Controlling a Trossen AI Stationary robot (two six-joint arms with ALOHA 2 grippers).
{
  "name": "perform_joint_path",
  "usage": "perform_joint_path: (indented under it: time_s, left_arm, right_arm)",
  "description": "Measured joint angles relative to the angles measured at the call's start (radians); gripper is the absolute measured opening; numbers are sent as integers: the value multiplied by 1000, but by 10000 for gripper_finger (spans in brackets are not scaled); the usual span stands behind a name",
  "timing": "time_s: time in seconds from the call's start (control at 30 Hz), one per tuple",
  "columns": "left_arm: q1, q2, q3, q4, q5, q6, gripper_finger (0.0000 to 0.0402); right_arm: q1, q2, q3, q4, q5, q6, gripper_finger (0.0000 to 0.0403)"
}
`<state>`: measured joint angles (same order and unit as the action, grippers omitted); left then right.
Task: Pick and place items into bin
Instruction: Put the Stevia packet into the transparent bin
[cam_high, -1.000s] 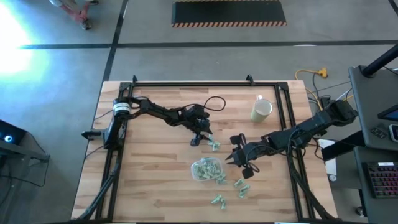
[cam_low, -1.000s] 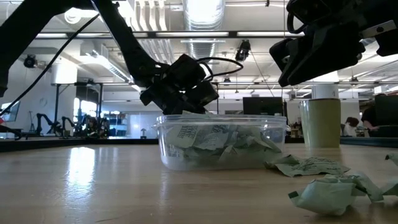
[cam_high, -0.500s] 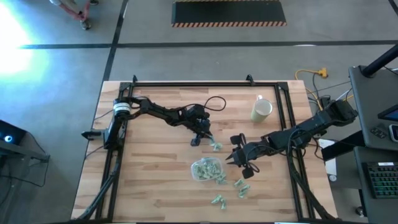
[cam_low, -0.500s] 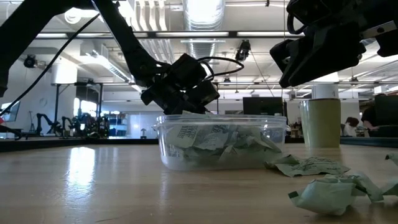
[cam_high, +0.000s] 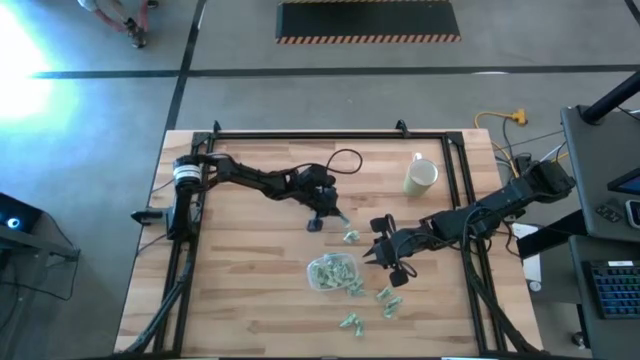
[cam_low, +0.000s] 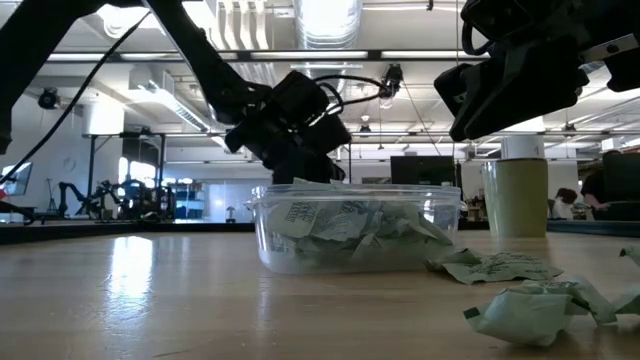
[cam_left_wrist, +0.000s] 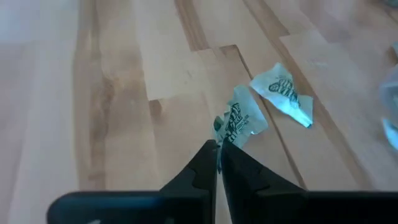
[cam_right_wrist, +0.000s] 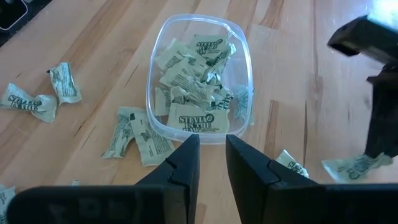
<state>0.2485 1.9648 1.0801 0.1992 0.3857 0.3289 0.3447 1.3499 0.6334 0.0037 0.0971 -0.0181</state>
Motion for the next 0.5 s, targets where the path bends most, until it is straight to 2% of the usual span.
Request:
perform_joint_path:
  time_s: [0.2,0.5]
  left_arm:
    - [-12,-78,-10,-84,-6,-10,2]
    - [-96,-245,-89,-97,-48,-3,0]
  right_arm:
    - [0,0,0,-1,0,0,68]
    - [0,0,-15,-9,8,0,68]
